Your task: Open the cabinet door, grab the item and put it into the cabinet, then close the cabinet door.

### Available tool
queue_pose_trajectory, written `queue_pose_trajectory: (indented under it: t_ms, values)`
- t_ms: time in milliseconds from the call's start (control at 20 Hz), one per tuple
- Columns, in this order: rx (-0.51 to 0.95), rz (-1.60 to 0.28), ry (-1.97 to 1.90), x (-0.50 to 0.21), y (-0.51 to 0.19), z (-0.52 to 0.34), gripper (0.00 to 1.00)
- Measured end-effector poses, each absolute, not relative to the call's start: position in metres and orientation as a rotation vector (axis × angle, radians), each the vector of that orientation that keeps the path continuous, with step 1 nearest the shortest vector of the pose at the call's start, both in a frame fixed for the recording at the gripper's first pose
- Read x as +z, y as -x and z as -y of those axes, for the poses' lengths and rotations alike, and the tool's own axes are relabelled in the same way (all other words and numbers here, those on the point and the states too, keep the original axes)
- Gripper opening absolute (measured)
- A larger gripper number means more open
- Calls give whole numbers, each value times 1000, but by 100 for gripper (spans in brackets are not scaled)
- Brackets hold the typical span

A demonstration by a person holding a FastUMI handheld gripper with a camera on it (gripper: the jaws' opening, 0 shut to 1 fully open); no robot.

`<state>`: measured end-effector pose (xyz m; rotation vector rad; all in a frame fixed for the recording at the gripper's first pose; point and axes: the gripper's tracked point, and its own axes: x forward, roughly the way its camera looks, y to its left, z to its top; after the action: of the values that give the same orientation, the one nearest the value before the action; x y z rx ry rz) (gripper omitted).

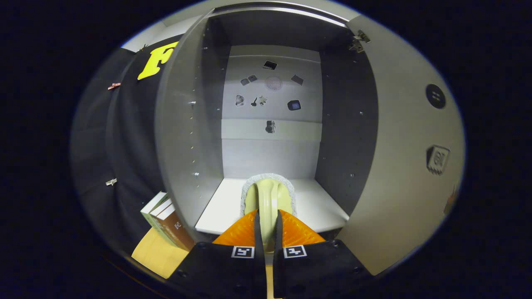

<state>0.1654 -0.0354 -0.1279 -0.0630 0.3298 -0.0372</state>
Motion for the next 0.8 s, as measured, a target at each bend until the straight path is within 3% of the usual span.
queue_pose_trajectory:
  t_ms: [350, 800]
  values:
    - [-38, -427, 19, -161, -263, 55, 10]
    - [-36, -458, -32, -201, -310, 56, 14]
